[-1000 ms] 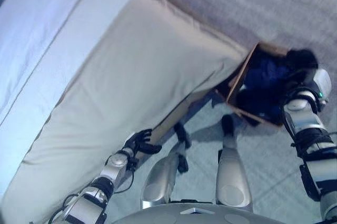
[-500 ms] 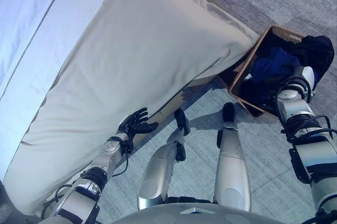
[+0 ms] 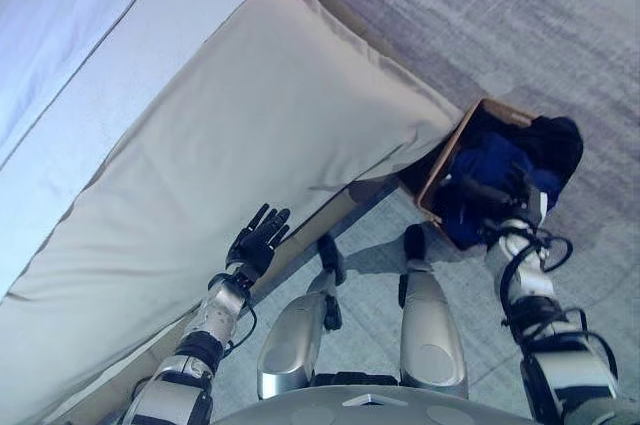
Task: Pick up the clothes from the bed and place them into the basket
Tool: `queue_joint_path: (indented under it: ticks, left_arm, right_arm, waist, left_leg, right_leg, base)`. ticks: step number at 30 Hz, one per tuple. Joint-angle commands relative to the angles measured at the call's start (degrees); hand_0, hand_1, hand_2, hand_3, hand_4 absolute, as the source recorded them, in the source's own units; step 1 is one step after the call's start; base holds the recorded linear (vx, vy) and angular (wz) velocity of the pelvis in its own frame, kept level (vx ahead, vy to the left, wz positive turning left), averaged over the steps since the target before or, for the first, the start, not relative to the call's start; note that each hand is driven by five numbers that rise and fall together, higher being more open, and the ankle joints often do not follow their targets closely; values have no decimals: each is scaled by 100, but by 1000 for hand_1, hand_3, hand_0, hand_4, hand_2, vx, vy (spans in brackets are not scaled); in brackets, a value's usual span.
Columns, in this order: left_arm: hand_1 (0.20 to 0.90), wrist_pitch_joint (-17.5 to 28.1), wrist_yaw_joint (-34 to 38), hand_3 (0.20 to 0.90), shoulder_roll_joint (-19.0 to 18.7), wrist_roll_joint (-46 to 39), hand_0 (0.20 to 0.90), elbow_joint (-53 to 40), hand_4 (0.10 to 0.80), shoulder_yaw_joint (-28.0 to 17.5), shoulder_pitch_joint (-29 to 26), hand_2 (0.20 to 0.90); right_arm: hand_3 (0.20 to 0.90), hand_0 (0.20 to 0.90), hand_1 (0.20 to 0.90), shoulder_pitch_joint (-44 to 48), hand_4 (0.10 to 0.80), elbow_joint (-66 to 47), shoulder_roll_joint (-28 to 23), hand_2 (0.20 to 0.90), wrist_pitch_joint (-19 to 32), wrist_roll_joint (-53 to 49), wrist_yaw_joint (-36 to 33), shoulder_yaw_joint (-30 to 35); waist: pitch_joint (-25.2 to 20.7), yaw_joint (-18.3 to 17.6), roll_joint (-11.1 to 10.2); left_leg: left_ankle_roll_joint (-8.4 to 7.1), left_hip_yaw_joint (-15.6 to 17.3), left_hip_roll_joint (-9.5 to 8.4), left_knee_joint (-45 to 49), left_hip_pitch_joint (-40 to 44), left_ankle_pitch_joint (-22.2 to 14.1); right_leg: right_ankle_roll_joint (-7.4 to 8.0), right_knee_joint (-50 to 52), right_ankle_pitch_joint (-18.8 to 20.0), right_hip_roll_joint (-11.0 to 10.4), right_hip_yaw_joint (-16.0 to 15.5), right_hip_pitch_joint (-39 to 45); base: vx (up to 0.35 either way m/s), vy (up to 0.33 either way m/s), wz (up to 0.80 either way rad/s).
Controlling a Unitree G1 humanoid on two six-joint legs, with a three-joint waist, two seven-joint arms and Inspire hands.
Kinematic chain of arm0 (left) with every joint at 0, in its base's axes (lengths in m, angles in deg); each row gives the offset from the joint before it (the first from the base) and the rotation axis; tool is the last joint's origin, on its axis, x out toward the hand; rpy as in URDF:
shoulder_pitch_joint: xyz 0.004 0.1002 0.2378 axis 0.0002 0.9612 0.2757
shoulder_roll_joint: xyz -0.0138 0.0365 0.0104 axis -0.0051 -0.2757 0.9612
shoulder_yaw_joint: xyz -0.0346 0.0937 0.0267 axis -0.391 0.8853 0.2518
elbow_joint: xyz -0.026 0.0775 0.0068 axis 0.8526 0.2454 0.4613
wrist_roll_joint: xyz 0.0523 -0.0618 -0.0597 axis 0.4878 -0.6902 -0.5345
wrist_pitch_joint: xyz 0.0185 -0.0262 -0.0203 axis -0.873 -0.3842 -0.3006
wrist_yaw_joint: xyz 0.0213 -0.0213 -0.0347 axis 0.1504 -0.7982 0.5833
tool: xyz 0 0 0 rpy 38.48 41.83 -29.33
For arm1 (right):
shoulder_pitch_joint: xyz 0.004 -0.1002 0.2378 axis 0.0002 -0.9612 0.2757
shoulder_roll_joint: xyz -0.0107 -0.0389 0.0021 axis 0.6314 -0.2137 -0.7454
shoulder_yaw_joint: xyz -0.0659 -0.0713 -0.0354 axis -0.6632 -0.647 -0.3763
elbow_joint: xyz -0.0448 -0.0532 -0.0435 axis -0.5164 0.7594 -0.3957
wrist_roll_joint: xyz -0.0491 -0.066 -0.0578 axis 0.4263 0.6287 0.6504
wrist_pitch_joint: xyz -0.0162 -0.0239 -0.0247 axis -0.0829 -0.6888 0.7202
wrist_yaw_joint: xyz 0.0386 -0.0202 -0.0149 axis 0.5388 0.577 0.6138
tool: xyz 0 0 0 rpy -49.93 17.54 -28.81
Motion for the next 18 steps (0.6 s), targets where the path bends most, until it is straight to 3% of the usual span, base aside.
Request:
queue_joint_path:
  ticks: [1,9,18]
  left_arm:
    - [900,-100,135,900,-450,687,900,603,800,-361,497,900]
    - [900,-245,-37,900,-531,1599,900,1465,800,-798,769,900]
    - [900,-263,-184,900,-487,2350,900,1839,800,-518,653,900]
  right_arm:
    - [900,900,900,-412,800,-27,0,900,231,618,575,31]
    - [900,900,900,-796,800,1522,211,900,-342,2079,1153,-225]
    - [900,900,900,-882,800,2728,560,900,-952,3118,1798,-739]
  waist:
    - [-1154,8,-680]
    - [-1918,256,-929]
    - [-2165,382,-978]
  left_leg:
    - [94,-105,-226,499,78,-871]
    - [180,-13,-263,318,828,-1096]
    - [303,-115,-334,211,1192,-1194]
  right_leg:
    - [-104,-541,22,144,-293,578]
    - [11,-968,136,146,-436,1391]
    - [-24,-868,-57,171,-539,1768]
  base:
    - [225,114,-4]
    - [147,104,4]
    - [35,68,8]
